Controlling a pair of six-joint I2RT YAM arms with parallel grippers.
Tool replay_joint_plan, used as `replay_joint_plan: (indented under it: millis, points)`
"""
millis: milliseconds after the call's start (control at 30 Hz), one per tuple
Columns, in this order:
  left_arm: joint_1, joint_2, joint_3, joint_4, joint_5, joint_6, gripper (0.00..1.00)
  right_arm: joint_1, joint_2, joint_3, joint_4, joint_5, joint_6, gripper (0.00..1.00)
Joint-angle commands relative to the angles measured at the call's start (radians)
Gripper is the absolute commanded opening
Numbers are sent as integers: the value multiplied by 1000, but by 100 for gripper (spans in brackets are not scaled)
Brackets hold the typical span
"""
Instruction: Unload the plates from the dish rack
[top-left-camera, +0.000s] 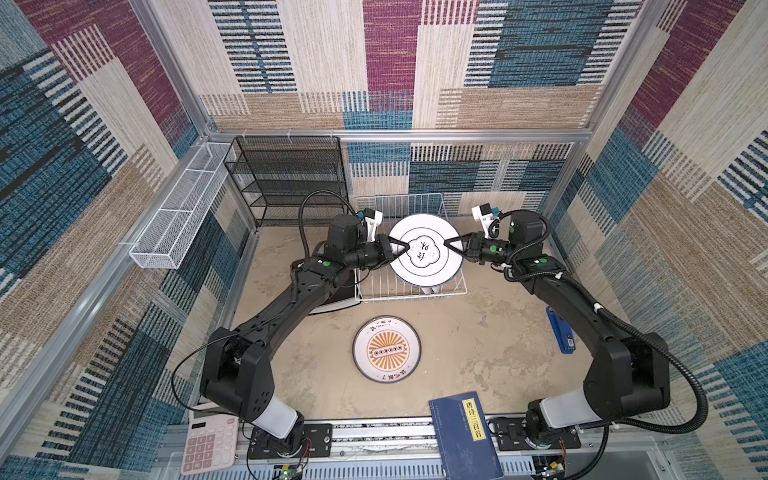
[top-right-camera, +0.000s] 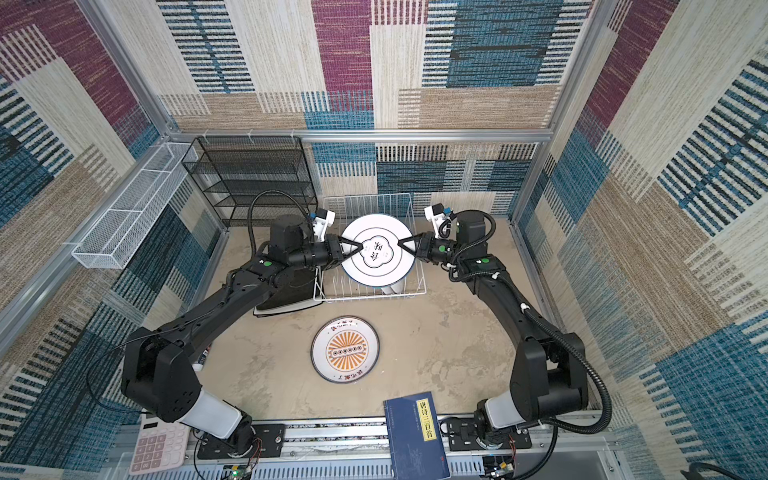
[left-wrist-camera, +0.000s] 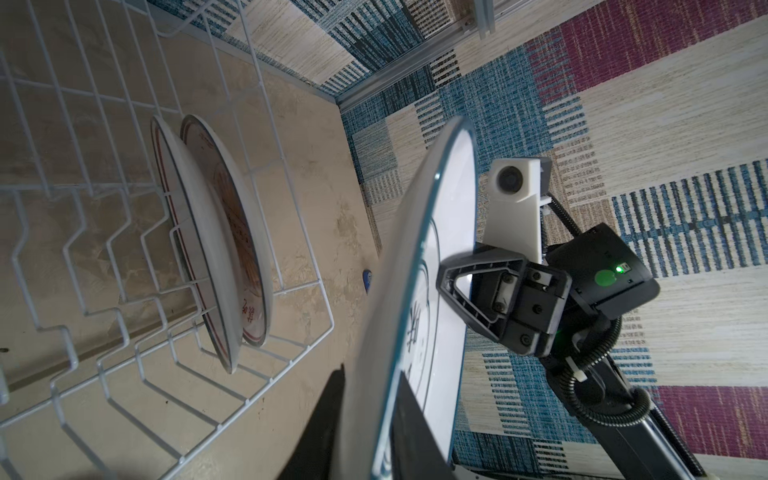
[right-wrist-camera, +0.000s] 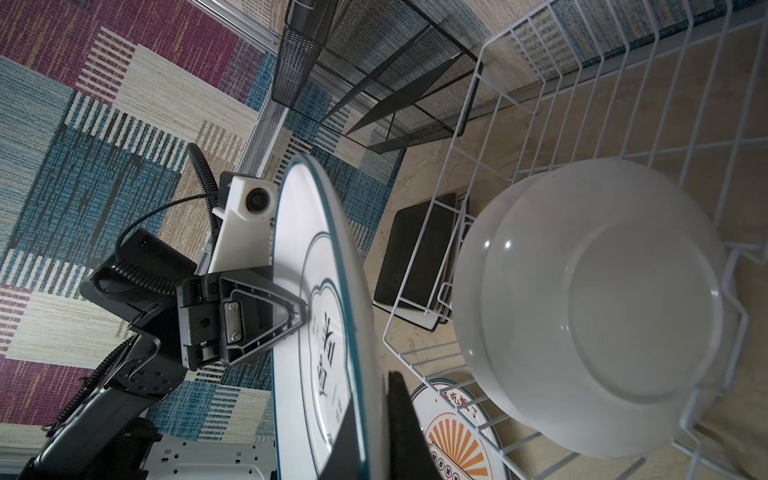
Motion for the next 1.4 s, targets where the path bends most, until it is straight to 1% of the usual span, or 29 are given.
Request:
replay_joint_plan:
  millis: [0,133,267,367,500,567,633,667,767,833,933,1000,1033,1167,1267,1367]
  points:
    - [-2,5,2,26,12,-9,18,2,7,6,33,-4,-6,4]
    - [0,15,11,19,20,-8,10,2,13,7,34,-5,-5,6]
    - [4,21,19,8,22,-5,3,2,16,9,30,4,-6,14]
    - [10,19,21,3,24,1,0,2,13,4,30,23,-8,20]
    - [23,9,21,-18,11,8,0,3,-4,-3,33,63,-26,30]
    - [35,3,28,-36,8,19,0,2,-30,-21,60,84,-50,33]
    - [45,-9,33,-55,-2,28,0,2,-56,-31,71,117,-89,41]
    - [52,-16,33,-61,-6,30,0,2,-73,-35,69,142,-110,48]
    - [70,-37,41,-75,-6,32,0,2,-127,-55,73,212,-163,63]
    - [77,-54,51,-105,-7,50,0,3,-165,-76,80,260,-197,76]
    - [84,-88,55,-158,-18,68,0,2,-207,-89,76,304,-244,92]
    - [87,-116,46,-181,-17,72,0,3,-231,-97,84,305,-282,97]
    - [87,-132,39,-189,-19,74,0,3,-242,-102,88,305,-299,99]
    - [89,-199,-1,-227,-28,79,0,3,-270,-104,75,300,-382,99]
    - [89,-260,-43,-278,-39,95,0,3,-290,-94,31,315,-471,99]
    - [90,-326,-97,-331,-38,108,0,3,-305,-96,-7,291,-565,99]
